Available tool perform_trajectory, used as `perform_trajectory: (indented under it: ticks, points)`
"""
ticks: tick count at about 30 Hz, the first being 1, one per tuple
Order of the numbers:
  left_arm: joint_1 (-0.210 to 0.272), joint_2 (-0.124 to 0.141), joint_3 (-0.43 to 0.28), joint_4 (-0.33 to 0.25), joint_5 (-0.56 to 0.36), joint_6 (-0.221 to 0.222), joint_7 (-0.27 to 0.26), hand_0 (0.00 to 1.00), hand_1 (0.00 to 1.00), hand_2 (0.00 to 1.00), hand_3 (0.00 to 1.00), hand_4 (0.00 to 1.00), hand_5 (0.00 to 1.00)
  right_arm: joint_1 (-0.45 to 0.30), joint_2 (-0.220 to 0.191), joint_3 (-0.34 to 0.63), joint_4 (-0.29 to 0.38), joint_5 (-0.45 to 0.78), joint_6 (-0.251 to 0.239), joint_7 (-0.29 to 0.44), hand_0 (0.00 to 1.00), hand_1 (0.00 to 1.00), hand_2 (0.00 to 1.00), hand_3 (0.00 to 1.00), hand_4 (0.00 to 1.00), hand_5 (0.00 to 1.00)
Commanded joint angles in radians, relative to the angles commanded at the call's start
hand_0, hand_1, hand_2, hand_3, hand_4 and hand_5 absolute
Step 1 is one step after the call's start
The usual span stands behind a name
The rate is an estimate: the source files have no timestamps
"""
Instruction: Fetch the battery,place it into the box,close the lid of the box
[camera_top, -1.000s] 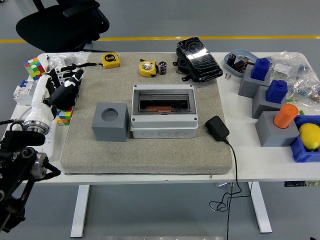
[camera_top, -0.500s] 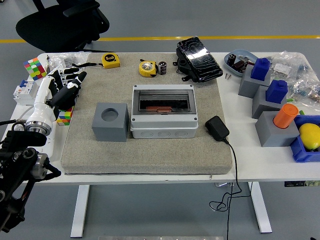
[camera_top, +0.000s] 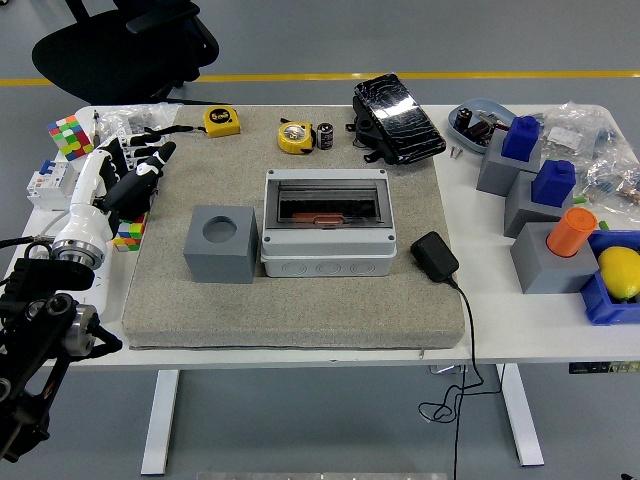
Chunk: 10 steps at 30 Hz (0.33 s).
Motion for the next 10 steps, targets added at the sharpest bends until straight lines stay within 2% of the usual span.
perform_trajectory:
  ticks: [10]
  points:
    - [0.003,-0.001,-0.001,0.0,0.001,0.0,0.001,0.544,0.65,0.614,0.623,0.953,0.448,-0.001,0.0,0.003,0.0,-0.002,-0.001,0.0,0.505,0.623,0.663,0.562,0.944,0.523]
